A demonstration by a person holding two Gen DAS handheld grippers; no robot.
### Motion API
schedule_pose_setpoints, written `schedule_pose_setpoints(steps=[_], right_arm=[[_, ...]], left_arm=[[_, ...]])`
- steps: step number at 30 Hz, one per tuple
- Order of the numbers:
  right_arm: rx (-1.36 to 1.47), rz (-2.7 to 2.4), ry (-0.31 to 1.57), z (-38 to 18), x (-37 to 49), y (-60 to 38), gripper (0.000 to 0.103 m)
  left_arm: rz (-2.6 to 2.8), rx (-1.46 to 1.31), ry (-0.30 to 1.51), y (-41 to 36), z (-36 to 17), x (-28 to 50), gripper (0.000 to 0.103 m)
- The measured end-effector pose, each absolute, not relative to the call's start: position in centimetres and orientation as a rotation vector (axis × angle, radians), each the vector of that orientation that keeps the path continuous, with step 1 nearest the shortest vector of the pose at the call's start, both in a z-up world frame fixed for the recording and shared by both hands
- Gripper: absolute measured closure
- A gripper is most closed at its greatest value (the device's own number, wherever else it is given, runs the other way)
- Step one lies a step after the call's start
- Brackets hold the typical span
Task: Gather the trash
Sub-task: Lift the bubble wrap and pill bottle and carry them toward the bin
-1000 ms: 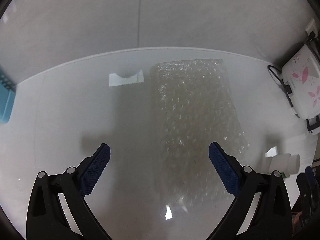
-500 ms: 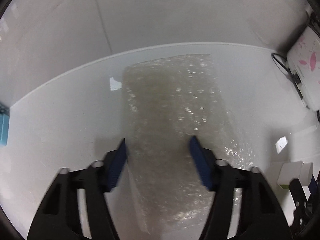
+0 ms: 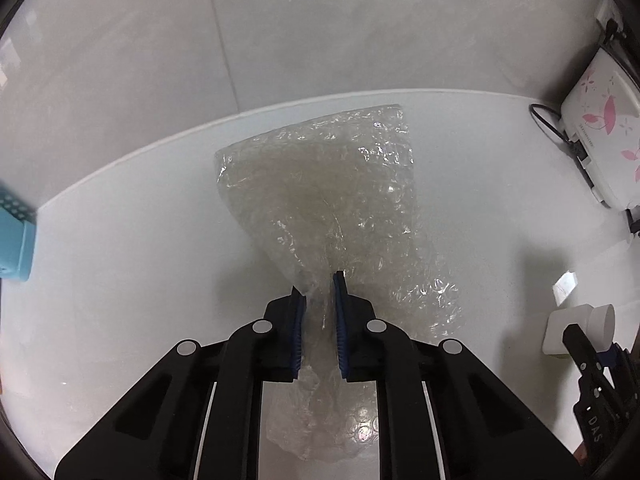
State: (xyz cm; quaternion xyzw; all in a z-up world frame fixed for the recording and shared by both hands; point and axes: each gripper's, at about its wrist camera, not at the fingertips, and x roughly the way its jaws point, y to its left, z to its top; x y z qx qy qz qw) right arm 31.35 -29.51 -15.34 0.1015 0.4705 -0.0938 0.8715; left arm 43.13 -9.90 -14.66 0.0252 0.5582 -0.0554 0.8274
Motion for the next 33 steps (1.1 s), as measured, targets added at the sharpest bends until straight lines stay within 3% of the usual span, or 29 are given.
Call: schedule_pose_setpoints(steps=[33], right_arm=[[0.123, -0.054, 0.916, -9.0, 23.3, -27.2, 0.057]], left_arm=[[-0.105, -0.076, 1.082, -6.2, -6.9, 30.5, 0.091]])
